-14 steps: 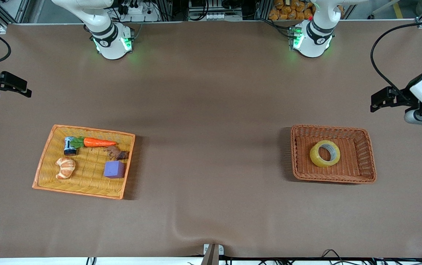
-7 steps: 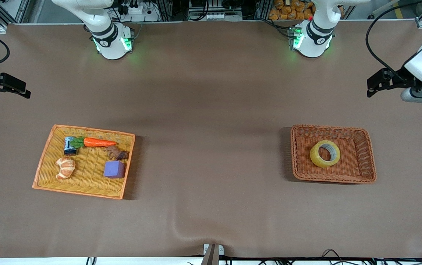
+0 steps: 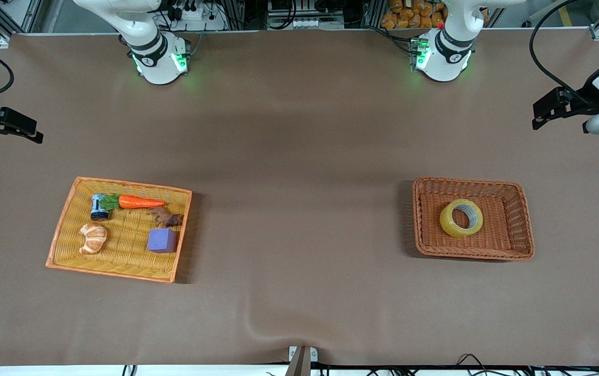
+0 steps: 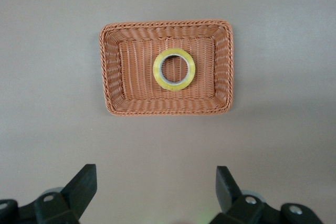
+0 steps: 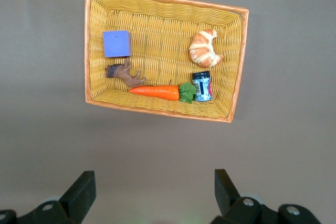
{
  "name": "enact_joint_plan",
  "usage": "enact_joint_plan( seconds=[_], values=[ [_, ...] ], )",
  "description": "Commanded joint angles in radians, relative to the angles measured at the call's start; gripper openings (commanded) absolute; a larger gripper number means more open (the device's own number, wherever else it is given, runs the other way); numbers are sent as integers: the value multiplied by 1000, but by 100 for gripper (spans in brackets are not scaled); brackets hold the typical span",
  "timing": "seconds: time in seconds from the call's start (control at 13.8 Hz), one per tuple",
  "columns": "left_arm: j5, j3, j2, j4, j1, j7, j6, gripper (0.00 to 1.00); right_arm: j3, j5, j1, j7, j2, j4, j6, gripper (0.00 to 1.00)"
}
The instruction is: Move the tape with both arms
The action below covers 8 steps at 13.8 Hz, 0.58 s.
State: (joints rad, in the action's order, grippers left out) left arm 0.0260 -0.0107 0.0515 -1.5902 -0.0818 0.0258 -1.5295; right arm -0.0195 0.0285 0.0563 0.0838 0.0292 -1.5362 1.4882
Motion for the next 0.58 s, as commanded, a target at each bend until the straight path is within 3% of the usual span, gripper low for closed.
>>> enact_joint_plan(
  seconds=[0.0, 0.51],
  values=[
    [0, -6, -10, 30, -12, -43, 37, 100, 10, 8, 8, 16, 6, -5, 3, 100],
    [14, -5, -9, 30, -10, -69, 52, 100, 10, 8, 7, 68, 6, -16, 3, 100]
  ],
)
